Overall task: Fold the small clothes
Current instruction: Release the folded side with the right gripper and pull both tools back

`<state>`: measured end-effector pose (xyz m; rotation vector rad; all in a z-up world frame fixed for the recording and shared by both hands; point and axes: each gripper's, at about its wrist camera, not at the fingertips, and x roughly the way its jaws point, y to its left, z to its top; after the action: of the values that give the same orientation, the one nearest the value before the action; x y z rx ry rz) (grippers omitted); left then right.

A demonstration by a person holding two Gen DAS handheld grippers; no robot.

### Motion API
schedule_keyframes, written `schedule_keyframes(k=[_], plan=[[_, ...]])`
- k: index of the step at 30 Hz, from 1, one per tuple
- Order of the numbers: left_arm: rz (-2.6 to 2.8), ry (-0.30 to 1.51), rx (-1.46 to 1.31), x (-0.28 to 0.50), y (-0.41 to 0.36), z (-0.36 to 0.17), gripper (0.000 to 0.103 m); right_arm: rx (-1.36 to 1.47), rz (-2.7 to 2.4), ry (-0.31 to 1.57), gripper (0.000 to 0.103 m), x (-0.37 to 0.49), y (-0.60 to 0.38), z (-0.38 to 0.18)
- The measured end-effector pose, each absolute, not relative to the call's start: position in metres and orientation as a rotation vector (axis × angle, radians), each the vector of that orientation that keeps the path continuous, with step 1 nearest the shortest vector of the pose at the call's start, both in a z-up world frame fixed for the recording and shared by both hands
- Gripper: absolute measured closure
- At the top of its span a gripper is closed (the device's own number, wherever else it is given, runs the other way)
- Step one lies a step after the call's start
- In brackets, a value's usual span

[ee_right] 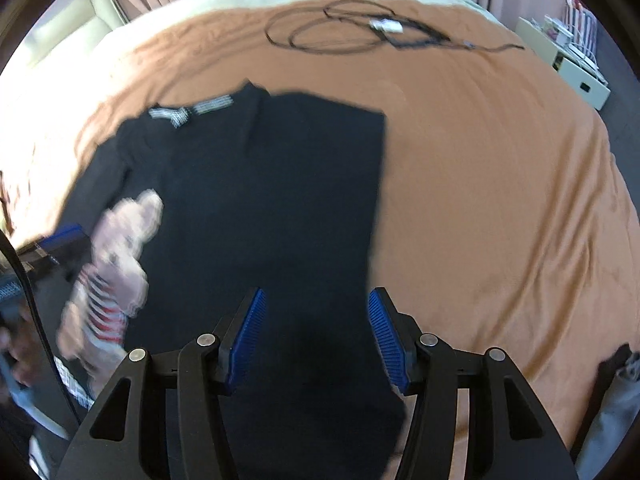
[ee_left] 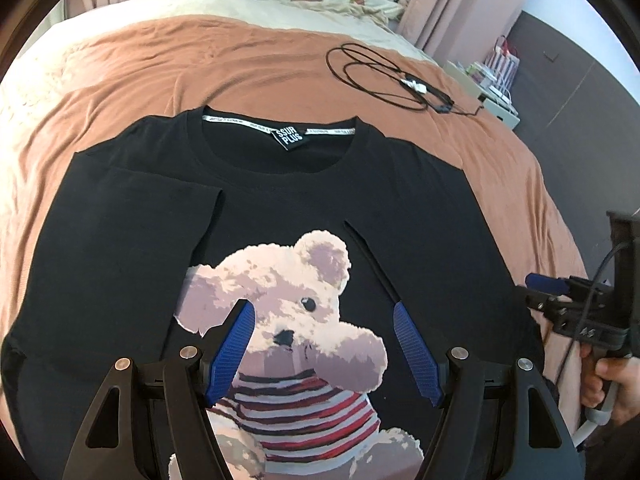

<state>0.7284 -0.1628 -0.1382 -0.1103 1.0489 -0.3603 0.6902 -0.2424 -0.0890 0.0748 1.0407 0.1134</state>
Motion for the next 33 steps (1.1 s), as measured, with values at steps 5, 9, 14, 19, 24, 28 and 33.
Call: schedule_keyframes(k=[5, 9, 14, 19, 24, 28, 33], plan=[[-0.349, 1.052, -0.112, 0.719, -0.155, -0.135, 0.029, 0.017, 0.027, 1.101, 0.054, 0.680, -0.249, -0.115], [-0.344, 1.053, -0.109, 0.709, -0.146, -0.128, 0.029, 0.033, 0.000, 1.091, 0.054, 0.667, -0.254, -0.116], [-0.332, 1.042, -0.094, 0.692, -0.128, -0.113, 0.029, 0.051, -0.035, 1.086, 0.054, 0.653, -0.253, -0.108], [-0.303, 1.030, -0.102, 0.675, -0.104, -0.093, 0.029, 0.102, -0.019, 1.044, 0.052, 0.631, -0.247, -0.087], [-0.298, 1.002, -0.081, 0.653, -0.082, -0.071, 0.019, 0.154, 0.009, 0.991, 0.021, 0.601, -0.239, -0.063], [-0.315, 0.984, -0.069, 0.635, -0.064, -0.056, 0.007, 0.173, 0.019, 0.954, 0.011, 0.573, -0.236, -0.046], [-0.308, 0.959, -0.080, 0.609, -0.034, -0.039, 0.007, 0.198, 0.017, 0.913, 0.010, 0.530, -0.236, -0.029]])
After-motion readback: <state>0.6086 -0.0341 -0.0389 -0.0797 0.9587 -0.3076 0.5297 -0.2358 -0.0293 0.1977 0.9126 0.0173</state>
